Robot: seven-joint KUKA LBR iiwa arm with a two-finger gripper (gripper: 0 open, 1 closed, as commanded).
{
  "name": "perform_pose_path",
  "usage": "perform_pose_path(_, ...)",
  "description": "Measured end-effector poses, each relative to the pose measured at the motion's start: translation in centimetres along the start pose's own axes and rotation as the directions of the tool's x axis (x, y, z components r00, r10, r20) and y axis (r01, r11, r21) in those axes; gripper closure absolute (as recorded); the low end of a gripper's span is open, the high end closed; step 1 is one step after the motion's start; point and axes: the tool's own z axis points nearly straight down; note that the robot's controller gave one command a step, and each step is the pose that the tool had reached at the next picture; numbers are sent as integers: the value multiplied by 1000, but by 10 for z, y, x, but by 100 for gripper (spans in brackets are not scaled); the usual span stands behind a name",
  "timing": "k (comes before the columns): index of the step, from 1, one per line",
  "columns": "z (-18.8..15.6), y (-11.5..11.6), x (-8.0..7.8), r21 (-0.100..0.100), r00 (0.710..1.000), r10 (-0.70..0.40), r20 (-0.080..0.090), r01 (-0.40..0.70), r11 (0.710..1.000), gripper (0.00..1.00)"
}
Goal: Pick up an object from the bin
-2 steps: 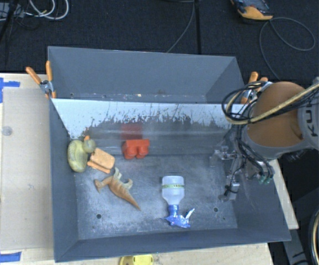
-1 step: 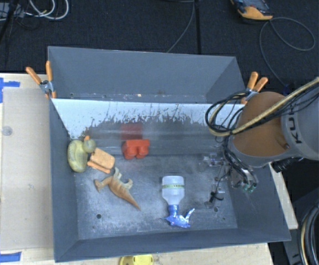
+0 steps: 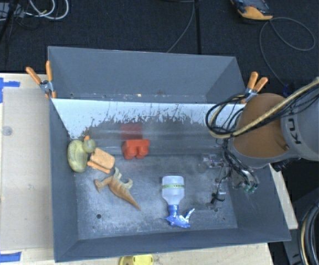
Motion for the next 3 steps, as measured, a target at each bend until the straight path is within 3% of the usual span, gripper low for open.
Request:
perform_pose_path(1, -1, 27, -19, -2, 987, -162, 2, 162, 987, 0)
perform_pose_path(2, 9, 40, -7, 1, 997, -72, 4, 72, 997, 0)
perform_pose_path(3, 22, 51, -3, -3, 1000, -5, -4, 5, 1000, 0)
